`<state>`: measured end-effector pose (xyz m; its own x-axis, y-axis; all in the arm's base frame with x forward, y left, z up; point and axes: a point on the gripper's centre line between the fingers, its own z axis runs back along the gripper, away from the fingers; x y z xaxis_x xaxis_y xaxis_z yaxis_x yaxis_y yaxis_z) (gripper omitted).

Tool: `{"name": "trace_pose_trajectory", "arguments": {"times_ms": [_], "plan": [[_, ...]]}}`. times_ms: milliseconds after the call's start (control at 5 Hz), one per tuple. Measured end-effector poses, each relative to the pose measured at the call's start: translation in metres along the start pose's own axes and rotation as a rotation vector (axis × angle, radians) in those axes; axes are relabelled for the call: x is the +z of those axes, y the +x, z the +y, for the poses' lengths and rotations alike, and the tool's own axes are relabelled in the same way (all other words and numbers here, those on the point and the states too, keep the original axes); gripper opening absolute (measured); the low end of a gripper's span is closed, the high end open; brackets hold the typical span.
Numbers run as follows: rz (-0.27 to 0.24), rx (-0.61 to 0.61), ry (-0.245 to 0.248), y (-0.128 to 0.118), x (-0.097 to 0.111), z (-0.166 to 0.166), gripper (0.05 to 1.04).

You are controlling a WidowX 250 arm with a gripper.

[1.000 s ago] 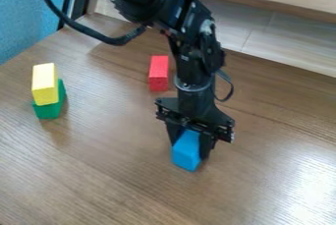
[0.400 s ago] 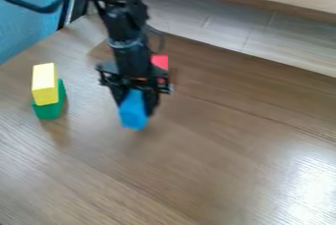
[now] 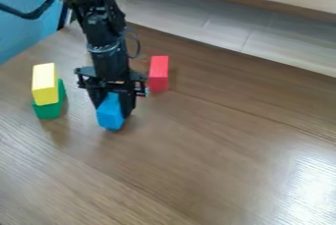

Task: Move the blue rectangular block at the bottom of the red rectangular block

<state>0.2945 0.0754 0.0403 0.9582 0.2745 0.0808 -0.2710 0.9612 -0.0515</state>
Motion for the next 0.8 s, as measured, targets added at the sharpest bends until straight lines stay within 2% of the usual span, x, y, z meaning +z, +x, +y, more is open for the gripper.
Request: {"name": "trace_pose_trajectory", "arguments": {"times_ms": [200,400,600,800], "plan": [[0.017,0.002,0.002,-0.008,-0.006,0.001,0.587],[0.034,0.007,0.010,-0.013,-0.008,-0.001,0.641],[0.056,0.023,0.012,-0.016,-0.008,-0.003,0.934],[0.064,0.015,-0.003,-0.018,-0.005,-0.008,1.005]]}}
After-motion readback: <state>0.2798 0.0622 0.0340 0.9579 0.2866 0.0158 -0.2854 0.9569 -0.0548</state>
